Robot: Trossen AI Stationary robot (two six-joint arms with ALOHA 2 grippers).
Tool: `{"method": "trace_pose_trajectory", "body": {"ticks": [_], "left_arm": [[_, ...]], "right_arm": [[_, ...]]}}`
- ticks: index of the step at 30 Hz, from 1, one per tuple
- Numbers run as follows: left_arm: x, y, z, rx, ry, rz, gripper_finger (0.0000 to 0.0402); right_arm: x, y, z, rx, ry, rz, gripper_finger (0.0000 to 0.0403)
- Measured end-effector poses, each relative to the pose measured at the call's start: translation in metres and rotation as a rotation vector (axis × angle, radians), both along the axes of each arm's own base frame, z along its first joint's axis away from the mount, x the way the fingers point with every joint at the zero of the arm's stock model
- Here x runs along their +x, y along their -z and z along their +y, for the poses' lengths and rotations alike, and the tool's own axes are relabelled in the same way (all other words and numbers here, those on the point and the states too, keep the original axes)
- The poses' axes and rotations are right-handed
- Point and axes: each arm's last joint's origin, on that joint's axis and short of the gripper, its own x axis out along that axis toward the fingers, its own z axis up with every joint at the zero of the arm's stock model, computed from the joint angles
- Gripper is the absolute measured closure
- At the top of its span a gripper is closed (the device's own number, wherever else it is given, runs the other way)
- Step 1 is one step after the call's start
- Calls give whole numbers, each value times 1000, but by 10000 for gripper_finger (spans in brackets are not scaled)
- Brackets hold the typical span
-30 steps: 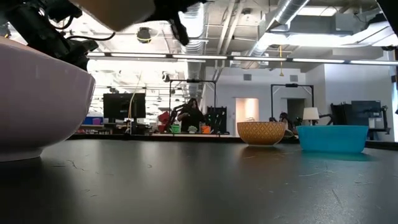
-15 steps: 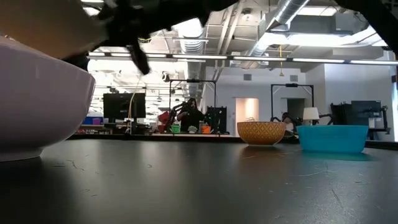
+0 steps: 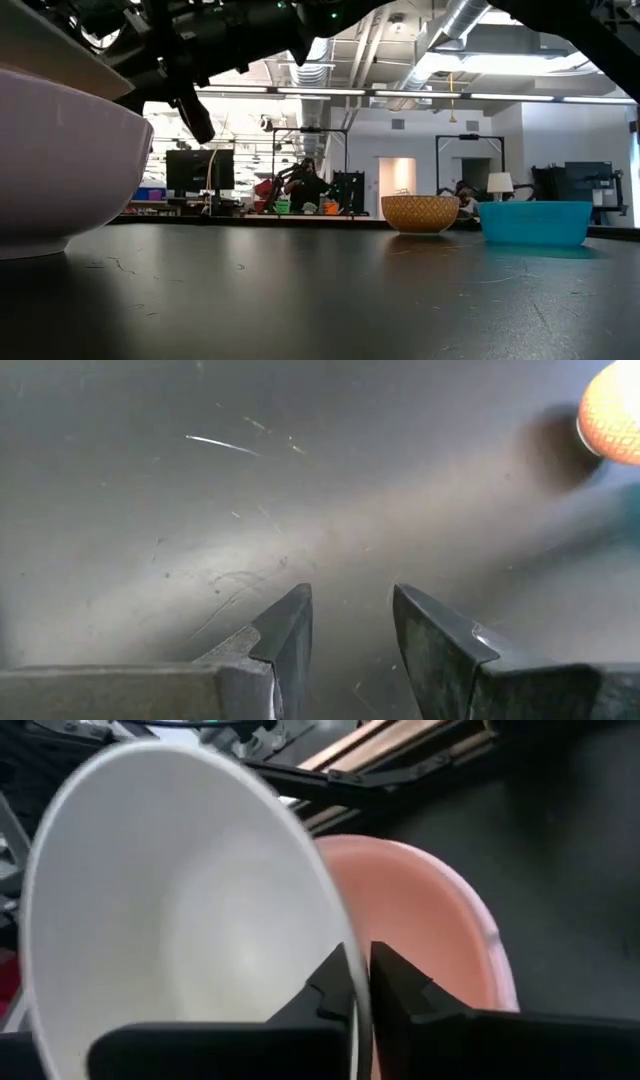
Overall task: Nest bowls inside each other
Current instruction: Stack the white bowl on top of the light orange bowl, then stack the blue patterned bowl on top of the white bowl
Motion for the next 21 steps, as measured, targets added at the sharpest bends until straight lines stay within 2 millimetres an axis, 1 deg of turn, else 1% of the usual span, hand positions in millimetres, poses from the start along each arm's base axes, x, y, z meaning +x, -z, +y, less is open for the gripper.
{"method": "trace_pose_trajectory", "body": {"ticks": [7, 12, 15, 17, 21], "left_arm": [[0, 0, 0, 5, 7, 3, 272], [0, 0, 0, 10, 12, 8, 272], [0, 0, 0, 10, 12, 8, 272], [0, 0, 0, 15, 19, 12, 272], [0, 0, 0, 20, 26, 17, 272]], "right_arm": [[-1, 3, -3, 3, 30, 38, 312], [-3, 5, -12, 13, 52, 92, 277], [-5, -2, -22, 18, 61, 92, 261], [-8, -12, -30, 24, 67, 88, 253], [-13, -24, -45, 33, 85, 87, 246]]}}
